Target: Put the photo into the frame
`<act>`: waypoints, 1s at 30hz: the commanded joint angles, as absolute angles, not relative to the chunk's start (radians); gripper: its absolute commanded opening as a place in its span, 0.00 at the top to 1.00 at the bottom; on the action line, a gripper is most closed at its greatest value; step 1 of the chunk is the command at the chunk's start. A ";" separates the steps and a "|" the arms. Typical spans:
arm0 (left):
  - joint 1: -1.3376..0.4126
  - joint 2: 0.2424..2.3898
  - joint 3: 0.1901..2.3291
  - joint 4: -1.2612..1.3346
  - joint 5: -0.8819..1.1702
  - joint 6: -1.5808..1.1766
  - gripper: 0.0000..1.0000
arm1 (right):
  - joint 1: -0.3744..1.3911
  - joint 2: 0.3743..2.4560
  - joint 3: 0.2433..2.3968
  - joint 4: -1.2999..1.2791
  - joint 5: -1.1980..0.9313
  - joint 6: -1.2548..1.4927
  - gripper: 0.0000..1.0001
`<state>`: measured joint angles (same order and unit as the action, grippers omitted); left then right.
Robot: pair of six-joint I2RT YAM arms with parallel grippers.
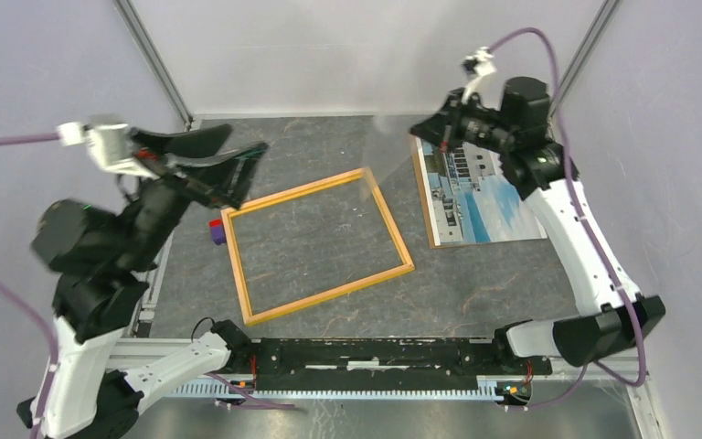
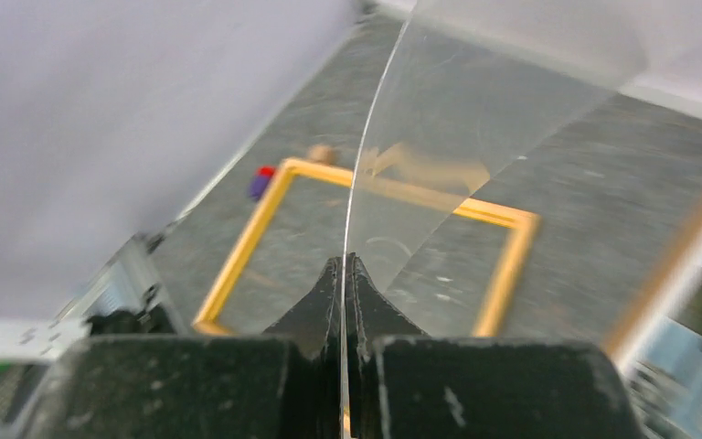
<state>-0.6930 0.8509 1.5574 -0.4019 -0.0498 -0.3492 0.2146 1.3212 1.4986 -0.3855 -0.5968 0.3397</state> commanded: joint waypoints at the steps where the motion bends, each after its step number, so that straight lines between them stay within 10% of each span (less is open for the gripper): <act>1: -0.688 0.821 1.562 -0.344 -0.170 -0.247 0.00 | 0.414 1.414 1.628 -0.359 -0.708 0.407 1.00; 18: -0.689 0.912 1.512 -0.351 -0.173 -0.197 0.00 | 0.273 1.689 1.087 -0.244 -1.171 0.156 1.00; 25: -0.689 0.969 1.471 -0.357 -0.141 -0.189 0.00 | 0.195 2.034 1.408 -0.699 -1.181 -0.248 1.00; 30: -0.689 0.998 1.410 -0.344 -0.094 -0.207 0.00 | 0.146 2.112 1.531 -0.737 -1.129 -0.240 0.65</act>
